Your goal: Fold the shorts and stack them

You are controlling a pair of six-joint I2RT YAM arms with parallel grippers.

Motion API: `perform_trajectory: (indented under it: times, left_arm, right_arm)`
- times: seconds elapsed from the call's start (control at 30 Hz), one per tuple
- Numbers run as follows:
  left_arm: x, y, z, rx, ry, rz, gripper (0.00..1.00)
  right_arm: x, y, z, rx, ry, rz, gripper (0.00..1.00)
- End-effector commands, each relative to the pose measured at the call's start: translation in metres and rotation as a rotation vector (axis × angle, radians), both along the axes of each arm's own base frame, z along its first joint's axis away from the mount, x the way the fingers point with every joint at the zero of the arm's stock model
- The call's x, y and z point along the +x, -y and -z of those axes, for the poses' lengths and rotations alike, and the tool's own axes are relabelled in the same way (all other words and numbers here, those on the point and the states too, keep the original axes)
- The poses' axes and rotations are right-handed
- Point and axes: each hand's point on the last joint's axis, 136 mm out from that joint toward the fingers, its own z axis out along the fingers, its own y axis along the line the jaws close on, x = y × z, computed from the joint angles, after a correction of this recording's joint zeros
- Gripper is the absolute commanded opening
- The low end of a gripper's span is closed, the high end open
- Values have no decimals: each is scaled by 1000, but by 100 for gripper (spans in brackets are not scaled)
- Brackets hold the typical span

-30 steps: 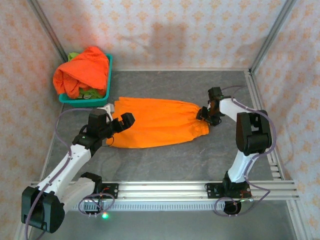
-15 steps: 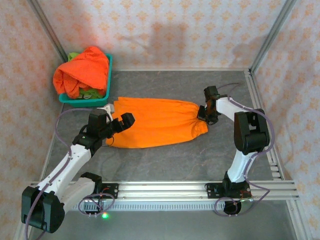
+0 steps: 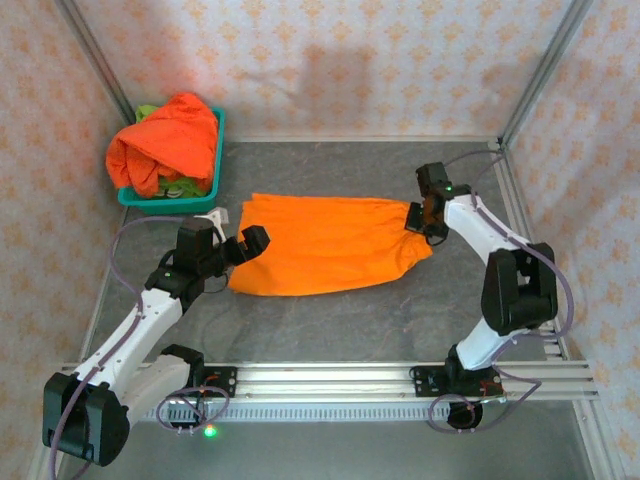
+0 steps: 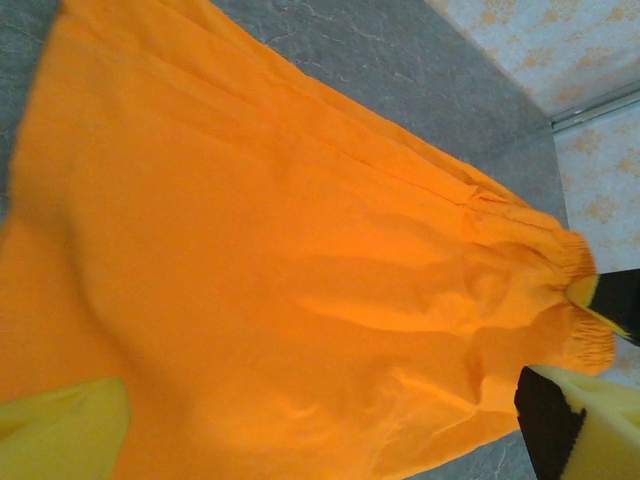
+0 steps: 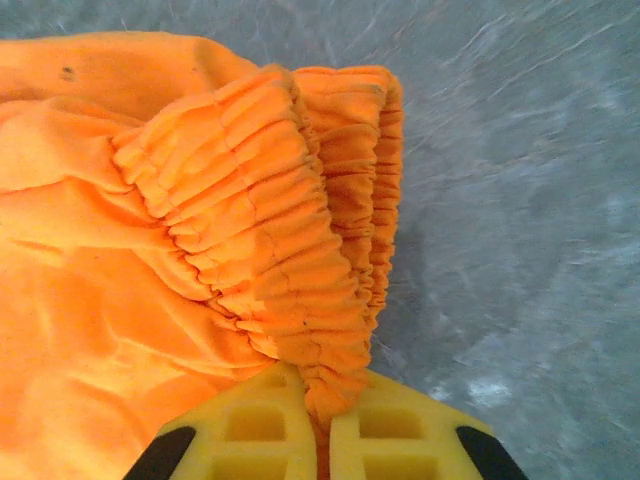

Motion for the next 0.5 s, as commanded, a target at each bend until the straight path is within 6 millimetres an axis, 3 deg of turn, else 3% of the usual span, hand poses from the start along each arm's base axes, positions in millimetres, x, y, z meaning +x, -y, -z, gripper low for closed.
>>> perform_trajectory:
  times: [0.0,0.37,0.47]
  left_arm:
    - [2,2,-4,2,17,5,100]
    - [3,6,-8,11,15,29,100]
    - [7,13,-12,7,14,55,96]
  right_arm:
    - [-5,25,-36,-145,27,0,0]
    - [-3,49,-85,-340,49,-21,0]
    - [0,51,-97,-375,59,-31,0]
